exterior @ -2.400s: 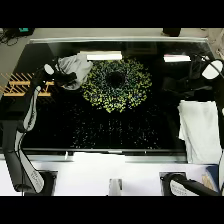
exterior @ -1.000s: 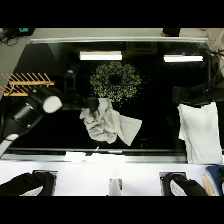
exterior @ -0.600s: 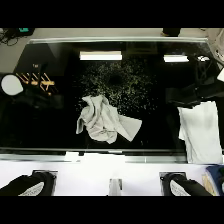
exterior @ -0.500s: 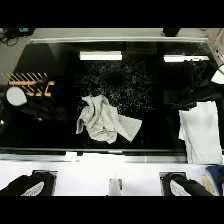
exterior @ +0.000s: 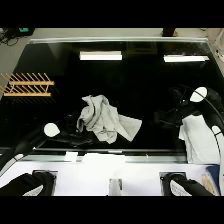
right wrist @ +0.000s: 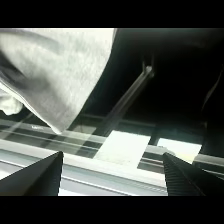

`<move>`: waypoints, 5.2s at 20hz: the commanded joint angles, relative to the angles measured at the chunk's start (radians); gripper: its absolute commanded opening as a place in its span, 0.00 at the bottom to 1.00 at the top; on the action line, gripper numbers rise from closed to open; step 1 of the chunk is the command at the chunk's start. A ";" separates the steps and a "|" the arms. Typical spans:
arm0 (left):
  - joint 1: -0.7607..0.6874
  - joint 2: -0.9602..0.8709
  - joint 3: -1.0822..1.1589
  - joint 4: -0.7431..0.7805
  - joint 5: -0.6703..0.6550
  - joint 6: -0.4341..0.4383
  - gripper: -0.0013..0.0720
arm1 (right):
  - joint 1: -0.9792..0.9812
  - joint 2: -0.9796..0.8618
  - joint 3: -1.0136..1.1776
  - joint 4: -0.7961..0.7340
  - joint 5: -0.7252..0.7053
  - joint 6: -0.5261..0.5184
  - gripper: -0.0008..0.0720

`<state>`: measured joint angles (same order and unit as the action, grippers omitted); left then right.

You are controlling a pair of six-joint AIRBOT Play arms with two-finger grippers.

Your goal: Fold the shirts.

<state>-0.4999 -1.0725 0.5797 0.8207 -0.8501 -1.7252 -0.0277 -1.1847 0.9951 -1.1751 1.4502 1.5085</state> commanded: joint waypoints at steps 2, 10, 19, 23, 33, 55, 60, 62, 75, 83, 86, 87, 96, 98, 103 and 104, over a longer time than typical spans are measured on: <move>-0.053 -0.067 -0.030 -0.088 0.253 -0.016 0.99 | 0.000 -0.001 -0.129 0.098 -0.017 -0.060 0.95; -0.053 -0.119 -0.030 -0.088 0.345 -0.071 0.37 | 0.001 -0.001 -0.395 0.386 -0.213 -0.092 0.96; -0.055 -0.098 -0.024 -0.088 0.341 -0.030 0.07 | 0.002 -0.009 -0.504 0.609 -0.408 -0.084 0.96; -0.055 -0.089 -0.024 -0.088 0.342 -0.029 0.07 | 0.069 -0.053 -0.505 0.644 -0.418 -0.097 0.96; -0.055 -0.009 -0.013 -0.088 0.329 0.066 0.07 | 0.268 -0.076 -0.499 0.764 -0.730 -0.095 0.81; 0.882 0.371 1.246 0.091 -0.171 0.341 0.07 | 0.266 0.520 0.555 -0.636 -0.541 0.314 0.05; 0.884 0.374 1.380 -0.158 -0.011 0.383 0.07 | 0.266 0.583 0.564 -0.435 -0.497 0.332 0.05; 0.884 0.356 1.380 -0.157 0.048 0.383 0.07 | 0.266 0.575 0.564 -0.431 -0.460 0.332 0.05; 0.449 -0.339 1.265 -0.151 -0.244 0.610 0.07 | 0.268 0.089 0.551 -0.119 0.153 0.187 0.05; 0.233 -0.779 1.262 -0.123 -0.405 0.267 0.16 | 0.268 0.043 0.432 -0.033 0.178 0.154 0.05; 0.229 -0.842 1.262 -0.108 -0.590 0.229 0.90 | 0.268 0.043 0.406 -0.031 0.170 0.137 0.05; 0.240 -0.837 1.262 -0.050 -0.643 0.228 0.68 | 0.268 0.043 0.399 -0.031 0.169 0.135 0.05; 0.296 -0.482 0.867 0.267 -0.571 0.171 0.92 | 0.268 0.043 0.395 -0.031 0.124 0.111 0.05; 0.282 -0.394 0.625 0.235 -0.419 0.129 0.92 | 0.268 0.043 0.395 -0.030 0.110 0.111 0.05; 0.222 -0.357 0.294 -0.042 -0.119 0.115 0.92 | 0.268 0.043 0.395 -0.030 0.095 0.111 0.05; 0.196 -0.365 0.278 -0.065 -0.071 0.114 0.92 | 0.268 0.043 0.395 -0.030 0.095 0.111 0.05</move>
<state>-0.2584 -1.4517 0.9951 0.8776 -1.1091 -1.6001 0.2405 -1.1412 1.3903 -1.2053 1.5574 1.6199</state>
